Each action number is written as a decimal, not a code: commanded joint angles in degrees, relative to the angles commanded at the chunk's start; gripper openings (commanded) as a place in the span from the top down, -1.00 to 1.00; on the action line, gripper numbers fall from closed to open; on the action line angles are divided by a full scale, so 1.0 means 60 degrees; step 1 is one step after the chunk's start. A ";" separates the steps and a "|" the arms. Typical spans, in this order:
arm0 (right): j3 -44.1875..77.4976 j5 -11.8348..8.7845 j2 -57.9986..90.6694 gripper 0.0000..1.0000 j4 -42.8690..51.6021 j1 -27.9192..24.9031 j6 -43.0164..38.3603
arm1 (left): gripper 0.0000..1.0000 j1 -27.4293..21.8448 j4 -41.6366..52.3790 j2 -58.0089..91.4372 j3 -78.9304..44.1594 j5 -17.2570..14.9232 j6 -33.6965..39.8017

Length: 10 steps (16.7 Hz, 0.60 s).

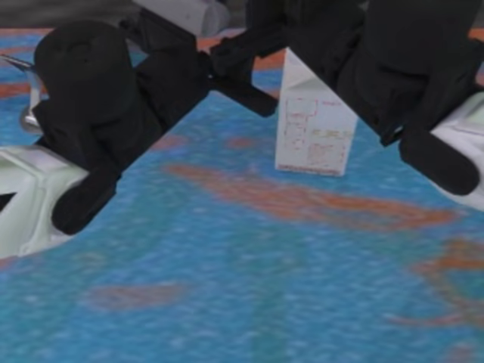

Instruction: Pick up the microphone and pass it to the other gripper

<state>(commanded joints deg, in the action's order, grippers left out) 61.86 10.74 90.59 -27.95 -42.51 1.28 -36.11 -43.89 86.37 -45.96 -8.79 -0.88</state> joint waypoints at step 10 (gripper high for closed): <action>-0.0125 -0.0049 -0.0379 1.00 -0.0020 0.0114 0.0070 | -1.00 0.0518 0.0100 -0.0302 0.0455 0.0308 -0.0098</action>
<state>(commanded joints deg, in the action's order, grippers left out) 61.11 10.44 88.32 -28.07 -41.82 1.70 -33.01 -43.29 84.55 -43.23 -6.95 -1.47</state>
